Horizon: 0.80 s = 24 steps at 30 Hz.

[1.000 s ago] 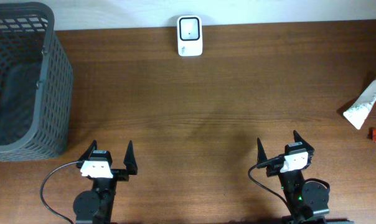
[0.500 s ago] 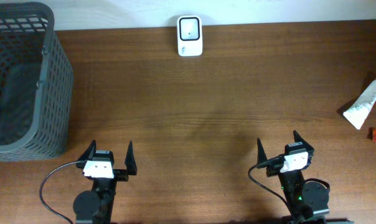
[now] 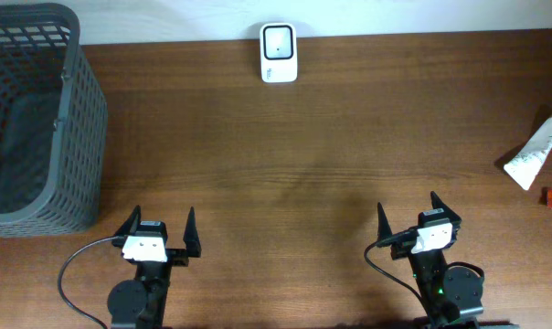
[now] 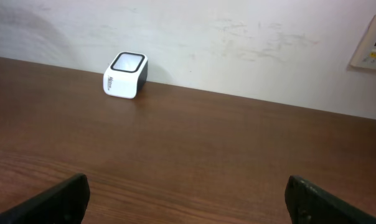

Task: Scan the item barcode

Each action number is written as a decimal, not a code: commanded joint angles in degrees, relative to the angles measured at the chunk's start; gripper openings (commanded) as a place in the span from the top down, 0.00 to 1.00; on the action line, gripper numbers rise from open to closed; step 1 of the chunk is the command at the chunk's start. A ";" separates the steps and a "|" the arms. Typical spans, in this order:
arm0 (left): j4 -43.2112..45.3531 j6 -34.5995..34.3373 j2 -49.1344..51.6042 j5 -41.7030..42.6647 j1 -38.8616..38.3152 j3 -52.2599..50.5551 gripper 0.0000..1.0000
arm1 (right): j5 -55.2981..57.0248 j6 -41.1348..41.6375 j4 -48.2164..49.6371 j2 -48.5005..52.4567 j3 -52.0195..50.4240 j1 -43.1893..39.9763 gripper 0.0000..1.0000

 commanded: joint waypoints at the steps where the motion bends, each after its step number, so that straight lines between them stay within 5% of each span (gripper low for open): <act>1: 0.00 1.07 -0.59 0.02 0.31 -0.44 0.01 | 0.52 0.42 -0.22 -0.39 -0.42 -0.33 0.02; 24: -0.02 1.07 -0.59 0.00 0.31 -0.44 0.01 | 3.10 6.03 -0.31 -0.39 -0.42 -6.54 0.01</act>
